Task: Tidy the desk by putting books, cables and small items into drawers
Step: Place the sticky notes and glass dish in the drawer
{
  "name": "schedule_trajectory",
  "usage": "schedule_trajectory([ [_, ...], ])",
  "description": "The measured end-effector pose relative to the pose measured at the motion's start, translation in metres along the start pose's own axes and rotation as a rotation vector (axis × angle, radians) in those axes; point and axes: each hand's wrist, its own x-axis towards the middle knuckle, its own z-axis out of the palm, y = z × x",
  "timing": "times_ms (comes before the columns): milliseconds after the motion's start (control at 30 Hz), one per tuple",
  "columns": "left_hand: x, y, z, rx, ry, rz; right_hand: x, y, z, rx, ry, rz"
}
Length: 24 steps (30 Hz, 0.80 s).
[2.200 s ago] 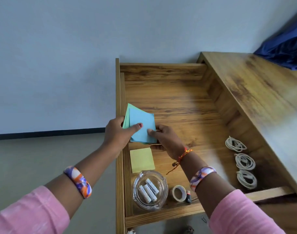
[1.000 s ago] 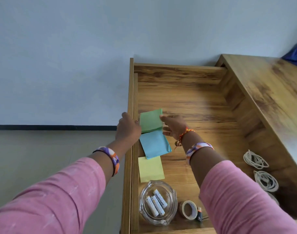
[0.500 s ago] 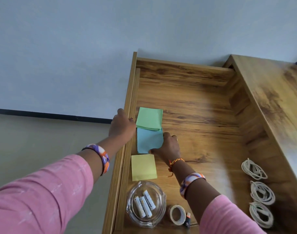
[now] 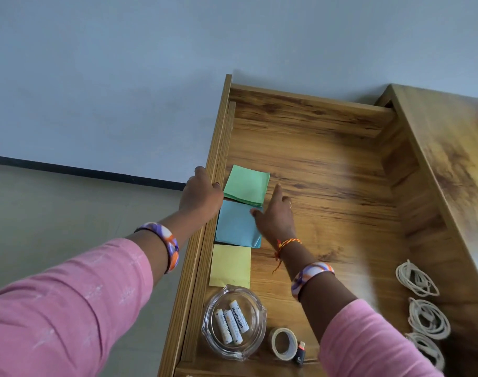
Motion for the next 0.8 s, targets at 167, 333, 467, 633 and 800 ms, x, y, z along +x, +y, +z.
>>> schedule_trajectory([
  [167,0.000,-0.001,0.000,-0.019,0.000,0.003,0.034,0.007,-0.006,-0.218,-0.062,-0.176],
  [333,0.001,-0.001,0.000,-0.032,-0.001,0.001,0.041,0.015,-0.007,-0.268,-0.045,-0.407],
  [467,0.000,-0.001,-0.001,-0.054,-0.002,0.000,0.043,0.025,-0.003,-0.253,-0.074,-0.497],
  [633,-0.001,0.000,-0.001,-0.058,-0.003,-0.005,0.045,0.021,-0.008,-0.377,-0.082,-0.517],
  [800,-0.002,0.001,-0.002,-0.058,0.000,-0.008,0.020,0.020,-0.012,-0.100,-0.013,-0.273],
])
